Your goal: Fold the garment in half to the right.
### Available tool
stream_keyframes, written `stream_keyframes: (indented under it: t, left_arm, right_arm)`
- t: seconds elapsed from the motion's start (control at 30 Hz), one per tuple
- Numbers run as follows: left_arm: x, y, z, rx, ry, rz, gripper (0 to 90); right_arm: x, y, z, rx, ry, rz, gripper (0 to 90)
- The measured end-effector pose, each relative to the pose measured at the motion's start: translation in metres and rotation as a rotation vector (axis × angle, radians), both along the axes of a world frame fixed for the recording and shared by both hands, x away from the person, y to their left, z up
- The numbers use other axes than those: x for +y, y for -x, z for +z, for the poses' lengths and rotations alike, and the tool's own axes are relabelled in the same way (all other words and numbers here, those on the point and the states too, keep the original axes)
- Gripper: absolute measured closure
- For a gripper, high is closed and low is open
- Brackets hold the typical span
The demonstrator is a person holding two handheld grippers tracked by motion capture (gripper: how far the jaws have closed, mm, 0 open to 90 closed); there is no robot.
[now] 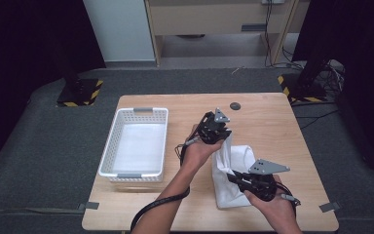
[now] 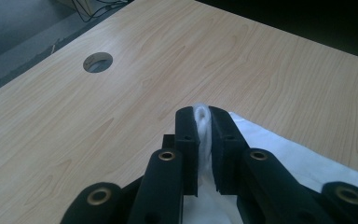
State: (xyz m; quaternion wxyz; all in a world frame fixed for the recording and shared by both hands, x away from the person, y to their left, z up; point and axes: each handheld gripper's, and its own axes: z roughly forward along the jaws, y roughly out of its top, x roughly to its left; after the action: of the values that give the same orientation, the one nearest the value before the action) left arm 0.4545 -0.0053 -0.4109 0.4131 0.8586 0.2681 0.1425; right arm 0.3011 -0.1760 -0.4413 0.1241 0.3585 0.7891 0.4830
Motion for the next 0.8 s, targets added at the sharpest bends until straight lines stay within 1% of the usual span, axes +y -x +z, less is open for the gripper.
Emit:
stream_keyframes:
  t: [0.17, 0.43, 0.67, 0.8]
  left_arm:
    - [-0.0034, 0.0000, -0.0010, -0.002, -0.002, -0.013, 83.3]
    - [-0.0052, -0.0016, -0.0040, -0.001, -0.002, -0.021, 83.3]
    - [-0.0040, -0.0044, -0.0072, -0.002, 0.011, -0.035, 83.3]
    - [-0.0043, -0.0056, -0.0100, -0.002, 0.019, -0.038, 83.3]
  right_arm:
    - [-0.0031, 0.0006, -0.0004, 0.003, 0.003, -0.002, 81.2]
    - [-0.0057, -0.0008, -0.0032, 0.010, 0.005, -0.005, 81.2]
    - [-0.0090, -0.0027, -0.0039, 0.016, 0.002, -0.008, 81.3]
    - [-0.0100, -0.0034, -0.0040, 0.016, 0.008, -0.005, 81.3]
